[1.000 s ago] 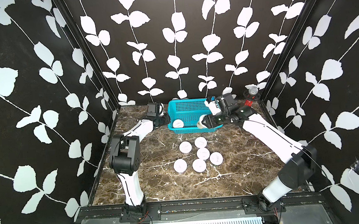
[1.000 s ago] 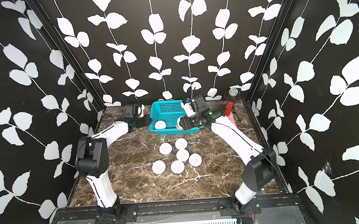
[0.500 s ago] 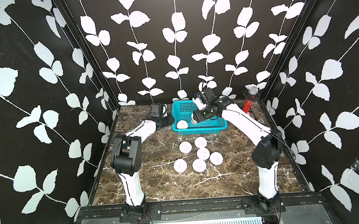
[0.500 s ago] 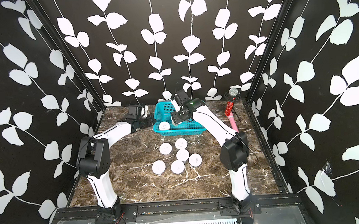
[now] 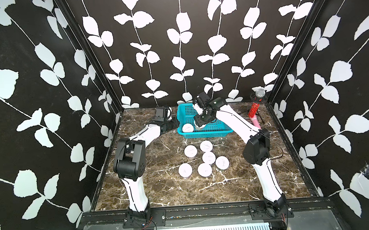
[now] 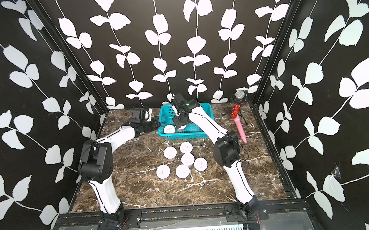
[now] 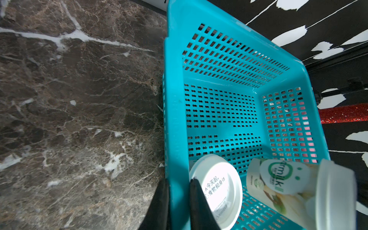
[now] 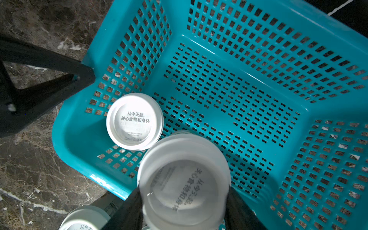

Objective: Put the yogurt in the basket
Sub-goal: Place the yogurt in the basket.

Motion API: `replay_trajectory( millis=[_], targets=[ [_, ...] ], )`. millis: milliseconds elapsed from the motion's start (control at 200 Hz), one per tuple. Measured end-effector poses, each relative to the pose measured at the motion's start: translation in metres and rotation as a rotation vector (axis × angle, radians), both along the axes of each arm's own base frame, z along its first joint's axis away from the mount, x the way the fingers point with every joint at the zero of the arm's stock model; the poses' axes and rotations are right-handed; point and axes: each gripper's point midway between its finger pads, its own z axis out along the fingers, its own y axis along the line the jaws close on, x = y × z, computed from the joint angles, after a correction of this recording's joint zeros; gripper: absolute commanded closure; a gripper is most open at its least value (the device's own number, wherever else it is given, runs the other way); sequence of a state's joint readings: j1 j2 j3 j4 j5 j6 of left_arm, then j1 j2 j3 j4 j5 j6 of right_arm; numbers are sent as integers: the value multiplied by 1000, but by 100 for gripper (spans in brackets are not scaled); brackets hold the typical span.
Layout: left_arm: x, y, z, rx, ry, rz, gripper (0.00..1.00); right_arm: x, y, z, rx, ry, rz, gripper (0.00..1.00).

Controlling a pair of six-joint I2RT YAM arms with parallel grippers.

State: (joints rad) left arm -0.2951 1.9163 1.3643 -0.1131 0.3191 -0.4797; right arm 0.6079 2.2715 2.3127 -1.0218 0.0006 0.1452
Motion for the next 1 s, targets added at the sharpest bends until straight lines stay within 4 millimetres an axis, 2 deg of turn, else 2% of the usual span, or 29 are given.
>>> replay_trajectory(
  millis=[530,1000],
  targets=[
    [0,0,0,0,0,-3,84,1,2,-38,-38,67,-5,40],
    [0,0,0,3,-2,-6,84,2,3,-48,-44,84,-15,39]
  ],
)
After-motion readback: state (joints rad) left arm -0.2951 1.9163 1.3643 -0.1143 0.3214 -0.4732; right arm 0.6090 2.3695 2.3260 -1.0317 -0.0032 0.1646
